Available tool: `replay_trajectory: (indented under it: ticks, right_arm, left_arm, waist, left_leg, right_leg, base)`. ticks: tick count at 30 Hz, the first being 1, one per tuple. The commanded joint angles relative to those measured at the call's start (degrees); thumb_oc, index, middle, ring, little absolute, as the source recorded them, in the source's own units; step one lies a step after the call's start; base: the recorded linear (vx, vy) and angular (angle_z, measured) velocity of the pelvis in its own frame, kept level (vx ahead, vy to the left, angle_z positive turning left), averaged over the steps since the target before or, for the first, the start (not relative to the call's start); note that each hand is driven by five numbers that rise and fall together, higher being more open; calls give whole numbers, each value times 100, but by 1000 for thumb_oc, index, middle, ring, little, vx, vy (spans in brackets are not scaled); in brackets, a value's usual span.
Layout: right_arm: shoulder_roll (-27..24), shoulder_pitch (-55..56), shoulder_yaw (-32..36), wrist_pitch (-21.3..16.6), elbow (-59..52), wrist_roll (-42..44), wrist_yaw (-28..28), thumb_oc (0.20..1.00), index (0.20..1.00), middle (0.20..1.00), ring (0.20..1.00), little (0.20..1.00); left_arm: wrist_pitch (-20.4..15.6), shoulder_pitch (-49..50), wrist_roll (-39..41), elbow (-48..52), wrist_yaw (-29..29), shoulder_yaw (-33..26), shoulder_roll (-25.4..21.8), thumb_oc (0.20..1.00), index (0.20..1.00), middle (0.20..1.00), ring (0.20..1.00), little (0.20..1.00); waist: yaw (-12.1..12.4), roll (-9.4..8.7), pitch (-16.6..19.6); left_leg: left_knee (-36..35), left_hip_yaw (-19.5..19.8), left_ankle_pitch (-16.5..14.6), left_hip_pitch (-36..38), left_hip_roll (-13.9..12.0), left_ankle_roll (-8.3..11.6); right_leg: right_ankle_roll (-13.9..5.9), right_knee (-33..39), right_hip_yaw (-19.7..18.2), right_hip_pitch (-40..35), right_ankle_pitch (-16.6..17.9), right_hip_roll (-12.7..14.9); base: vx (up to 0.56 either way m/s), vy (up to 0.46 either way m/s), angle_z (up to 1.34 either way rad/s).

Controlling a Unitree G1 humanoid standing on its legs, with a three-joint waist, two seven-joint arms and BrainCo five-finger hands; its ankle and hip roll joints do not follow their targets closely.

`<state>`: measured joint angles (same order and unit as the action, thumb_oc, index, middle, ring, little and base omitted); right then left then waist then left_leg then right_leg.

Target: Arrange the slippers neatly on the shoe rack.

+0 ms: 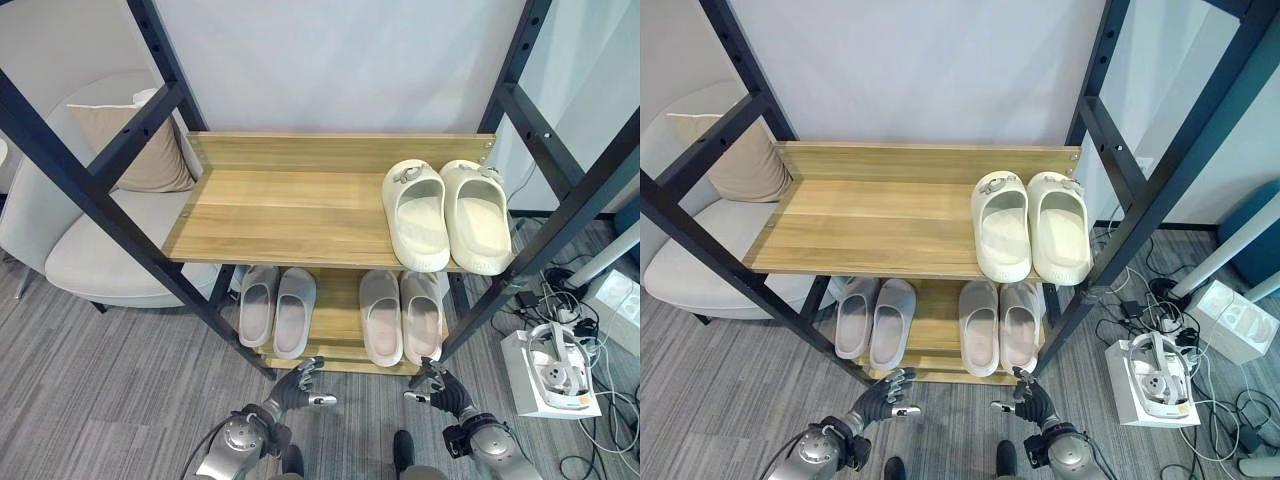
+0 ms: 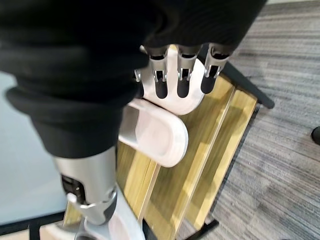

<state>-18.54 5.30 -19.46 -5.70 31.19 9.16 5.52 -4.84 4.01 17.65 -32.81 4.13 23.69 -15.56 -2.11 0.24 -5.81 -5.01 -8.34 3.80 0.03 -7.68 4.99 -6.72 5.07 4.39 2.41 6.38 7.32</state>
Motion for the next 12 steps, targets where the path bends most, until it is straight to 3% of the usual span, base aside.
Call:
replay_trajectory:
  ticks: [1, 12]
  right_arm:
    - [77, -190, 150, -167, -101, 176, 259, 1000, 1000, 1000, 1000, 1000]
    - [131, -197, 364, -194, 123, 243, 374, 1000, 1000, 1000, 1000, 1000]
  left_arm:
    - [-190, -416, 498, -205, -437, -302, 59, 1000, 1000, 1000, 1000, 1000]
    - [-268, -301, 533, -446, -731, -869, 91, 1000, 1000, 1000, 1000, 1000]
  waist:
    - [102, -189, -28]
    - [137, -218, 26]
  left_leg:
    - [1, 156, -449, 167, -158, 148]
    - [1, 170, -433, 182, -173, 158]
  right_leg:
    - [-363, -91, 153, -74, -451, 427]
    - [-353, -68, 180, -128, -458, 430]
  base:
    - [0, 0, 0]
    - [0, 0, 0]
